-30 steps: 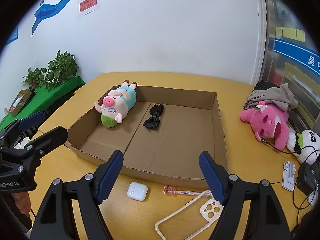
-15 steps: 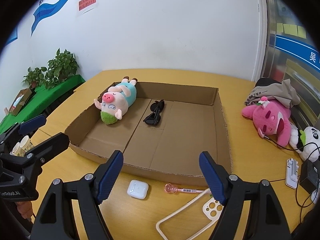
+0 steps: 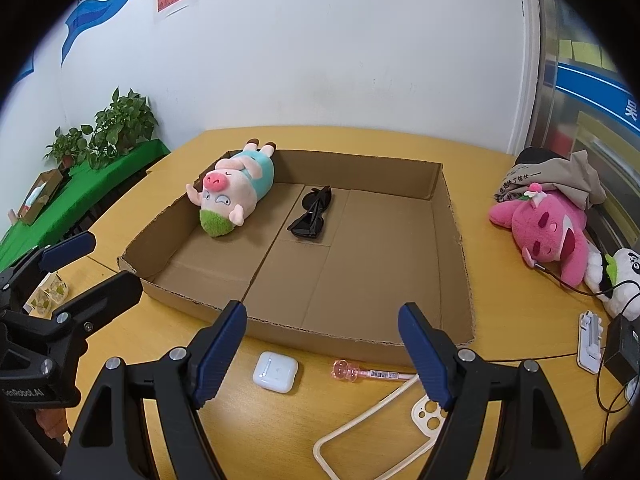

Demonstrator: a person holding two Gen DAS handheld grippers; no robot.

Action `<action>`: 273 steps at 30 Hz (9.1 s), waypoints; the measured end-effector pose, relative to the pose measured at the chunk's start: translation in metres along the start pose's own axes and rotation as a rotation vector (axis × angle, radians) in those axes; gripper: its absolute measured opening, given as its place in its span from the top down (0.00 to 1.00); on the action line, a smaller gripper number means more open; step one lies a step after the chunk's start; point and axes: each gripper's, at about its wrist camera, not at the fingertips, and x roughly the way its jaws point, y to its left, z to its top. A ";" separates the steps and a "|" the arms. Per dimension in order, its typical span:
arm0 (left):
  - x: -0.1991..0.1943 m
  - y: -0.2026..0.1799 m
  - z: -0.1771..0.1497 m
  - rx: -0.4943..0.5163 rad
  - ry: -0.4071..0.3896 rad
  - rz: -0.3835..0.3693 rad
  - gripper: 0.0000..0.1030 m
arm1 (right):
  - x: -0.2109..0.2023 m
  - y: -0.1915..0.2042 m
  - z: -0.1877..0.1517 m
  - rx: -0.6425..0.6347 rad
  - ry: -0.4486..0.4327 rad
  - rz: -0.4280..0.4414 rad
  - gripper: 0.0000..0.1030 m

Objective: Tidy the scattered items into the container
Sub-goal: 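Move the left gripper to the clear phone case and close on its rim, then carry the phone case with the left gripper over the box and lower it, then open the left gripper to release the phone case, withdraw, then move the left gripper to the white earbud case and close on it, then hold the earbud case in the left gripper while the right gripper also grips it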

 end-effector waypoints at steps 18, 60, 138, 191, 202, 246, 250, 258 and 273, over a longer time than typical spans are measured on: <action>0.039 -0.022 -0.043 0.009 0.214 -0.206 0.00 | 0.020 -0.078 -0.046 0.165 0.118 -0.053 0.24; 0.070 -0.088 -0.077 0.014 0.448 -0.497 0.92 | 0.019 -0.109 -0.085 0.244 0.159 -0.020 0.89; 0.204 -0.049 0.109 0.163 0.271 -0.088 0.16 | 0.162 -0.094 0.118 0.082 0.106 0.029 0.24; 0.021 -0.019 -0.020 0.024 0.026 0.003 0.03 | 0.011 -0.041 -0.031 0.078 0.050 -0.079 0.23; 0.039 -0.030 -0.035 0.021 0.100 -0.051 0.03 | 0.014 -0.050 -0.038 0.106 0.062 -0.077 0.23; 0.088 -0.051 -0.127 0.225 0.365 -0.243 0.52 | 0.090 0.018 -0.087 -0.016 0.340 0.295 0.37; 0.083 -0.051 -0.131 0.239 0.347 -0.253 0.52 | 0.096 0.035 -0.097 -0.036 0.381 0.376 0.44; 0.073 -0.049 -0.132 0.252 0.313 -0.228 0.53 | 0.092 0.047 -0.096 -0.059 0.397 0.414 0.69; 0.032 -0.036 -0.093 0.265 0.159 -0.189 0.54 | 0.050 0.053 -0.054 -0.071 0.254 0.427 0.79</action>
